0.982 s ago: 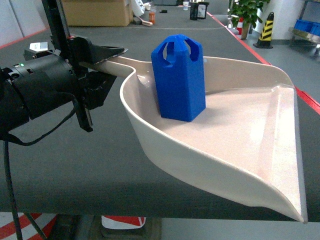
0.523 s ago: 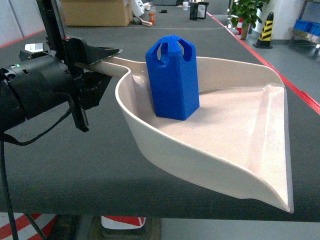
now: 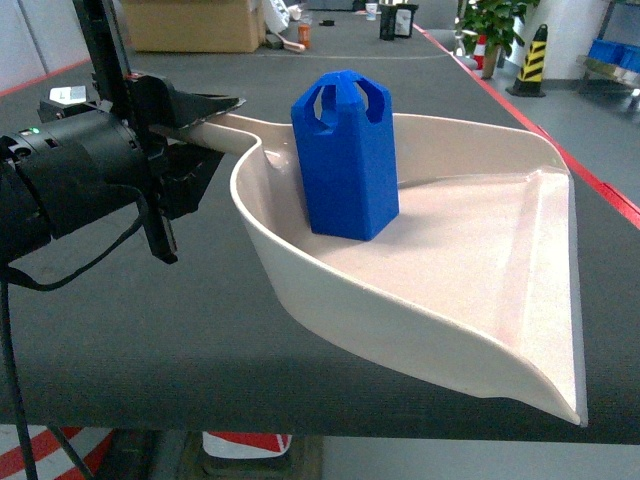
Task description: Place part in tray to right shelf
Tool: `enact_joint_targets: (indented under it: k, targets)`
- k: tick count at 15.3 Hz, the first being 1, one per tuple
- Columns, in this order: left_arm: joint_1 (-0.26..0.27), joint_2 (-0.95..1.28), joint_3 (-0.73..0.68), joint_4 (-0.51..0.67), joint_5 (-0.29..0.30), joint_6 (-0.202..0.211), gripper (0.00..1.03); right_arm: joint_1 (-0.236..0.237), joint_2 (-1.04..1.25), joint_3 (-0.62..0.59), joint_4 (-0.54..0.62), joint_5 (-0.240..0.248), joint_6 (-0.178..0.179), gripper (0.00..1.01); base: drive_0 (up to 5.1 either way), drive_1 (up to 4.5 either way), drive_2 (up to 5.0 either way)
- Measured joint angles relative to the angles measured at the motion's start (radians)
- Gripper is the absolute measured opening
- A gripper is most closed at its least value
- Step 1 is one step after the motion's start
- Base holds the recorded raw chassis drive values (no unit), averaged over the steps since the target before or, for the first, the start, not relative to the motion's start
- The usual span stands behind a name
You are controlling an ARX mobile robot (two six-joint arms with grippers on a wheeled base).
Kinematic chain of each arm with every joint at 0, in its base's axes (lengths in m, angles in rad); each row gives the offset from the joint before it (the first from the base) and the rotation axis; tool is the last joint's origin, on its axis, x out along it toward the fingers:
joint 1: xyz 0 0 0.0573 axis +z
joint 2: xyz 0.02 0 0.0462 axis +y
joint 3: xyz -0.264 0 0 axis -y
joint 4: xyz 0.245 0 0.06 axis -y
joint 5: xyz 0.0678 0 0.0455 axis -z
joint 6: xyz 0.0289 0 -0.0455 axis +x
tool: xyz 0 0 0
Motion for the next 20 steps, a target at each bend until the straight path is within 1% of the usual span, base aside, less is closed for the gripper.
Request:
enact_joint_targets:
  k: [6,7,11,12,13,14,15,20]
  targets:
    - [0.000,0.000,0.000,0.000,0.000,0.000,0.15,0.000,-0.098,-0.031,-0.062,0.000,0.000,0.02,0.0,0.00,0.0]
    - [0.000,0.000,0.000,0.000,0.000,0.000,0.15,0.000,-0.121,-0.053,-0.051,0.000,0.000,0.02,0.0,0.00,0.0]
    - [0.000,0.000,0.000,0.000,0.000,0.000,0.15,0.000,-0.180,-0.053,-0.105,0.000,0.000,0.02,0.0,0.00,0.0]
    - [0.000,0.000,0.000,0.000,0.000,0.000,0.15,0.000,-0.224,-0.052,-0.170,0.000,0.000,0.02,0.0,0.00,0.0]
    - [0.000,0.000,0.000,0.000,0.001,0.000,0.15,0.000,-0.317,-0.053,-0.291,0.000,0.000,0.02,0.0,0.00,0.0]
    - [0.000,0.000,0.000,0.000,-0.003,0.000,0.15,0.000,-0.350,-0.051,-0.265,-0.001,0.000,0.02,0.0,0.00,0.0]
    - [0.000,0.000,0.000,0.003,0.001,0.000,0.15,0.000,-0.350,-0.053,-0.293,0.000,0.000,0.02,0.0,0.00,0.0]
    - [0.000,0.002,0.000,0.000,0.000,-0.001,0.15,0.000,-0.350,-0.053,-0.285,0.000,0.000,0.02,0.0,0.00,0.0]
